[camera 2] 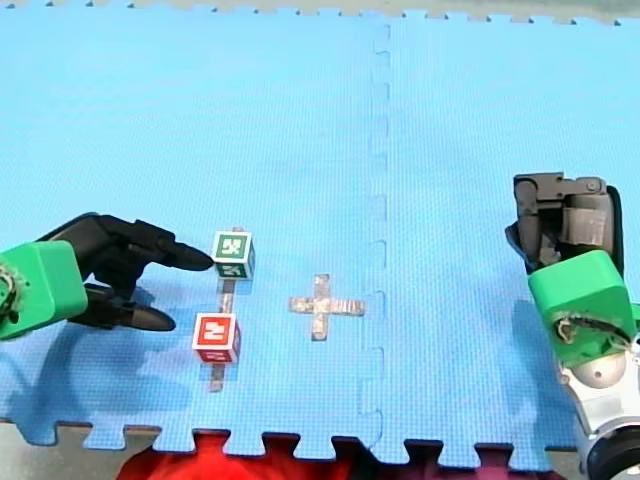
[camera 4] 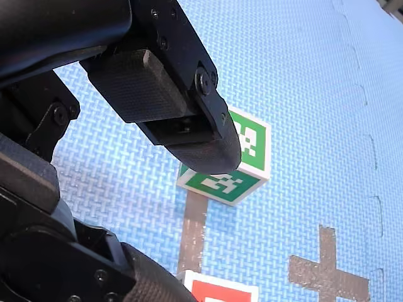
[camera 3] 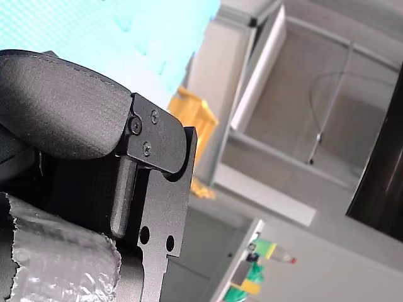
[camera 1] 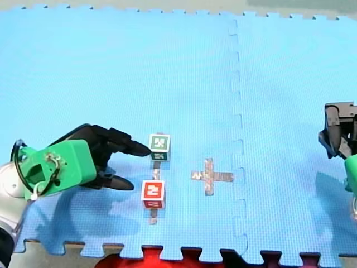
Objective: Stack cube left
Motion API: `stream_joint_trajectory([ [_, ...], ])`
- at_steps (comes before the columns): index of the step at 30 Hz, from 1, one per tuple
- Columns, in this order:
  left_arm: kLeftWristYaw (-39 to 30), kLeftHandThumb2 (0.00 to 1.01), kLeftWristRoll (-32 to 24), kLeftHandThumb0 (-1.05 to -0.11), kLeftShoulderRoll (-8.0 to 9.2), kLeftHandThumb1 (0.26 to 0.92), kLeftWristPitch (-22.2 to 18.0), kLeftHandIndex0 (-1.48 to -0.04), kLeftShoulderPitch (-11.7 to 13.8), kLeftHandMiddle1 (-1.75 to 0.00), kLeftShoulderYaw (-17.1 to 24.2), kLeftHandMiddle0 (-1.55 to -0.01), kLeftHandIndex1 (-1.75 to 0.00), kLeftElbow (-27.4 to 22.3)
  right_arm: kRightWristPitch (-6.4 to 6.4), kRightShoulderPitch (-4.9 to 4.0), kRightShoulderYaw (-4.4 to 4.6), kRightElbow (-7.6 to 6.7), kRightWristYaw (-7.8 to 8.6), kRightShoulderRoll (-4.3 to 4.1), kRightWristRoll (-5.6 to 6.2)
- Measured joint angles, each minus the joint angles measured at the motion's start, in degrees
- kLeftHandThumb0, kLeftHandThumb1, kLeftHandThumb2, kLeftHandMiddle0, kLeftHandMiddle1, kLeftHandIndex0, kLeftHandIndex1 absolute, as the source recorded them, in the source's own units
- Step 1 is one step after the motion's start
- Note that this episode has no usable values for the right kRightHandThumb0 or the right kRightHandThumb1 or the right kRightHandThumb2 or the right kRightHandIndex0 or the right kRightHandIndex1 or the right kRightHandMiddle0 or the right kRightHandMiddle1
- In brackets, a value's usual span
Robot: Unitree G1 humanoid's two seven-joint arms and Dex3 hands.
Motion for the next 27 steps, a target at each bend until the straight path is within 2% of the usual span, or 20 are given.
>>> stream_joint_trajectory([
  [13,-2.9,0.0,0.1,-0.907,0.97,0.679,4.3,-0.88,0.3,-1.75,-1.2,-0.97,-0.02,-5.4,-0.34,-0.04,-0.02,-0.42,-0.25,-0.03,-0.16],
  [19,-4.9,0.0,1.3,-0.895,1.42,0.673,9.3,-0.88,0.2,-1.75,-3.0,-0.97,-0.01,-9.7,-0.37,-0.18,0.05,-0.67,-0.39,-0.03,-0.24],
  [24,-6.4,0.0,2.9,-0.846,1.9,0.664,14.6,-0.87,0.1,-1.75,-4.7,-0.97,0.0,-13.3,-0.35,-0.36,0.1,-0.76,-0.64,-0.02,-0.28],
  [27,-5.7,0.0,4.2,-0.817,1.26,0.667,17.7,-0.86,0.3,-1.75,-6.0,-0.95,0.0,-15.6,-0.36,-0.47,0.14,-0.86,-0.94,-0.01,-0.35],
])
